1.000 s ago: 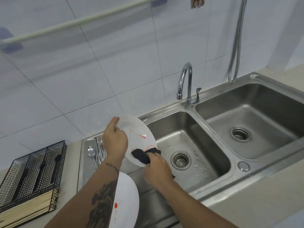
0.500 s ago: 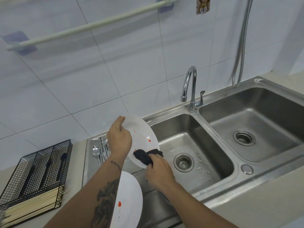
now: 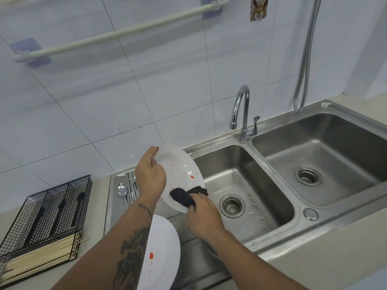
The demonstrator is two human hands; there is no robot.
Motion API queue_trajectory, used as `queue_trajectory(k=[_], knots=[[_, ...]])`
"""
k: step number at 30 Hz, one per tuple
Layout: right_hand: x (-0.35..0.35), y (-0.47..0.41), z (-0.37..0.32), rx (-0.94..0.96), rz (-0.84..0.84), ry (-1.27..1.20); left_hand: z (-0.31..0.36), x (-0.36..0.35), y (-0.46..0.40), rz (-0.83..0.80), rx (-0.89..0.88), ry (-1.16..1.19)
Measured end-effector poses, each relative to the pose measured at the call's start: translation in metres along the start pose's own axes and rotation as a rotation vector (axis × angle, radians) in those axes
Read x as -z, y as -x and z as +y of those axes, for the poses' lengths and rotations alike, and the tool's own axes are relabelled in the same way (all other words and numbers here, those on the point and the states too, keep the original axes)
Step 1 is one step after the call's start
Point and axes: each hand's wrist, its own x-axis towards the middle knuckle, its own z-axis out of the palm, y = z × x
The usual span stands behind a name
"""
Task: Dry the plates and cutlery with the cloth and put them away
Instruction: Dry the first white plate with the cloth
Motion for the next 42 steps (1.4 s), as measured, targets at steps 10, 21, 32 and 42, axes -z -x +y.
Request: queue_trajectory(k=[10,21,32,42], knots=[[0.015,-0.002,-0.022,0.423,-0.249,0.202,-0.002,0.037,0.013,-0.07,0.139,0.273],[0.026,-0.012,-0.048,0.394,-0.103,0.76,-0.013,0.095,0.033,-0.019,0.24,0.613],[-0.039,0.03,-0.109,0.486,-0.365,0.502,-0.045,0.144,0.02,-0.144,0.246,0.661],[-0.036,0.032,-0.119,0.374,-0.1,0.848,-0.06,0.196,-0.002,-0.065,0.254,0.751]])
